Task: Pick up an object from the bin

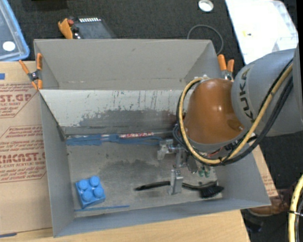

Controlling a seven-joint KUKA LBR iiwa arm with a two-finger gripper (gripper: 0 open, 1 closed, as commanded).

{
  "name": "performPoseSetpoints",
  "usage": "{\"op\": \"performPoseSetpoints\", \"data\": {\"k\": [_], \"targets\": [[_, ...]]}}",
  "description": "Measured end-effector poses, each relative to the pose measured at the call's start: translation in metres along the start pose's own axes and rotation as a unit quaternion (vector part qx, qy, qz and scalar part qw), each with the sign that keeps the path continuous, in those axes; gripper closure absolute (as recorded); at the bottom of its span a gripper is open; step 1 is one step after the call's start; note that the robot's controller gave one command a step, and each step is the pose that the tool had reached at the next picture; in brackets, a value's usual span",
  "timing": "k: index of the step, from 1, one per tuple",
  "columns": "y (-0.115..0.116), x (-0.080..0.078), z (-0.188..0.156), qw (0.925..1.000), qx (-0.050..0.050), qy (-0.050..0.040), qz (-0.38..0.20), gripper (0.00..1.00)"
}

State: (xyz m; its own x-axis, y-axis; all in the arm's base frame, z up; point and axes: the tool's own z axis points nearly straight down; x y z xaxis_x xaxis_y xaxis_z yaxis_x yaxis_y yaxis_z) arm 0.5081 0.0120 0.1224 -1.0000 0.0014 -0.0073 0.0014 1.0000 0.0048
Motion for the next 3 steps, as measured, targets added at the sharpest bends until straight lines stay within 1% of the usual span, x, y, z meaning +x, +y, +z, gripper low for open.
{"op": "performPoseSetpoints", "data": {"k": [1, 2, 3], "targets": [[-0.017, 0.008, 0.009, 0.9983, 0.001, 0.0068, 0.058, 0.00], [0.003, 0.017, 0.055, 0.9984, -0.001, 0.0021, 0.057, 0.00], [0.000, 0.014, 0.052, 0.9847, 0.001, 0.0012, 0.174, 1.00]]}}
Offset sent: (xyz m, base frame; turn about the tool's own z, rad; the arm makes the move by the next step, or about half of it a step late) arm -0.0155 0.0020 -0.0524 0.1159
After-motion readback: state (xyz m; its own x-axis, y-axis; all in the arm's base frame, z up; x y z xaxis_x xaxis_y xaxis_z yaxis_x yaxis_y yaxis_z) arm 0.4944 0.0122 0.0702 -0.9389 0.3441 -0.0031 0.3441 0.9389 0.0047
